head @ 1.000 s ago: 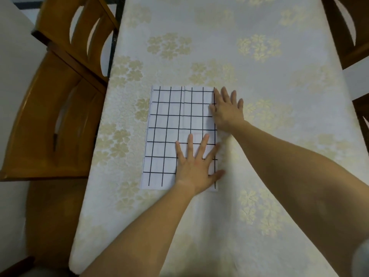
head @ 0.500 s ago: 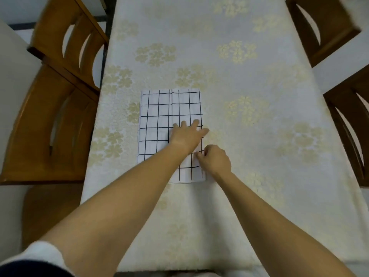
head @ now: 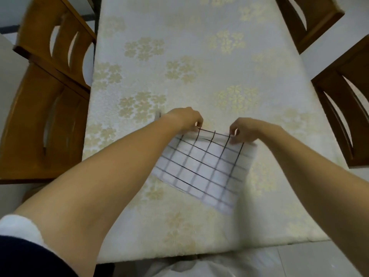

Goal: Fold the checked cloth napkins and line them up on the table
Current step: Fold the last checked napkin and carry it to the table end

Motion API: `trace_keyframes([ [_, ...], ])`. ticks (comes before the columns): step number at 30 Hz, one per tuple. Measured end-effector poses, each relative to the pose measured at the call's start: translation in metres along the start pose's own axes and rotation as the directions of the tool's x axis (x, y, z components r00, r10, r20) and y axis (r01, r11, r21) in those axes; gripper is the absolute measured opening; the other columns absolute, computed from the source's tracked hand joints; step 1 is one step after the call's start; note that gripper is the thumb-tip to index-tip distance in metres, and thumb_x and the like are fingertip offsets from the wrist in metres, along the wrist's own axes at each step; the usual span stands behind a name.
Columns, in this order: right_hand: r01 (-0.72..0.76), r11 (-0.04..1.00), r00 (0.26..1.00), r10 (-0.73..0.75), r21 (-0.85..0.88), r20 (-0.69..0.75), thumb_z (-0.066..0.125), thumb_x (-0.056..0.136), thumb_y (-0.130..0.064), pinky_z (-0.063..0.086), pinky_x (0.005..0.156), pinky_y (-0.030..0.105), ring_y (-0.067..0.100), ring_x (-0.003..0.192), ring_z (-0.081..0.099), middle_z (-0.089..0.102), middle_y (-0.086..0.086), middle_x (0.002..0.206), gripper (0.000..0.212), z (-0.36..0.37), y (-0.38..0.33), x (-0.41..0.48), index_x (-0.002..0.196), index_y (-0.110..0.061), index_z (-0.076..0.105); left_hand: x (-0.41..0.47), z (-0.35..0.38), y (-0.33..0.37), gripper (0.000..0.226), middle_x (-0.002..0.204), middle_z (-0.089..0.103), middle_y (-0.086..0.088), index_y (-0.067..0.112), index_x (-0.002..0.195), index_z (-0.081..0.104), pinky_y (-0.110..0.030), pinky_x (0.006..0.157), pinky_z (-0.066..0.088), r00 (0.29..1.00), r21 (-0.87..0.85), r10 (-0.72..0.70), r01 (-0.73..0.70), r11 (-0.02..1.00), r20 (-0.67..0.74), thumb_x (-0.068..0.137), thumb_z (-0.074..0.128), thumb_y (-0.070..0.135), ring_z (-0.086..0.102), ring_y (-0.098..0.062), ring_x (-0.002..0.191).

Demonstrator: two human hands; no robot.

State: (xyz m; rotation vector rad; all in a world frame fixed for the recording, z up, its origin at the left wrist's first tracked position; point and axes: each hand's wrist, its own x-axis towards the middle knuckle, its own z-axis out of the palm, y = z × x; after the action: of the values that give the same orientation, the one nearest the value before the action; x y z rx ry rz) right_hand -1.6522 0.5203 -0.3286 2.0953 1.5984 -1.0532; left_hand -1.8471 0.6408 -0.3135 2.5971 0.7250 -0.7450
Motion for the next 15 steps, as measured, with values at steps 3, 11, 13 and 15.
trace_keyframes([
  [3,-0.055,0.996,0.986,0.065,0.07,-0.154,0.069,0.095,-0.033,0.047,0.082,0.033,0.03,0.107,0.061,0.066,0.012,0.123,0.033,-0.02,0.024,0.014,0.118,-0.011,0.07,0.001,0.006,-0.013,0.022,0.122,0.064,-0.003,0.022,0.121,0.064,-0.041,0.091,0.053,0.999,-0.16,-0.044,0.04,0.986,-0.022,0.104,0.056,0.033,0.061,-0.023,0.102],
  [11,0.027,0.935,0.894,0.136,0.354,-0.426,0.069,0.094,-0.024,0.044,0.066,0.028,0.025,0.086,0.063,0.069,0.004,0.086,0.017,-0.027,0.037,0.04,0.101,-0.01,0.075,0.001,0.033,-0.051,0.018,0.101,0.072,0.0,0.021,0.107,0.067,-0.038,0.081,0.057,0.939,-0.522,-0.298,0.169,0.836,-0.173,0.105,0.054,0.034,0.066,-0.017,0.084],
  [13,0.037,0.934,0.898,0.125,0.355,-0.423,0.064,0.095,-0.021,0.05,0.065,0.032,0.022,0.075,0.06,0.065,-0.002,0.074,0.02,-0.031,0.039,0.043,0.096,-0.005,0.076,0.003,0.033,-0.049,0.034,0.097,0.068,0.0,0.015,0.105,0.065,-0.035,0.077,0.051,0.955,-0.608,-0.265,0.134,0.783,-0.132,0.104,0.052,0.046,0.063,-0.02,0.082],
  [15,0.039,0.929,0.906,0.123,0.369,-0.406,0.064,0.096,-0.022,0.052,0.073,0.035,0.021,0.081,0.06,0.068,0.002,0.081,0.021,-0.034,0.04,0.048,0.095,-0.005,0.076,0.005,0.035,-0.048,0.038,0.101,0.059,0.003,0.016,0.111,0.064,-0.031,0.078,0.044,0.975,-0.555,-0.211,0.141,0.82,-0.064,0.098,0.059,0.051,0.056,-0.018,0.088],
])
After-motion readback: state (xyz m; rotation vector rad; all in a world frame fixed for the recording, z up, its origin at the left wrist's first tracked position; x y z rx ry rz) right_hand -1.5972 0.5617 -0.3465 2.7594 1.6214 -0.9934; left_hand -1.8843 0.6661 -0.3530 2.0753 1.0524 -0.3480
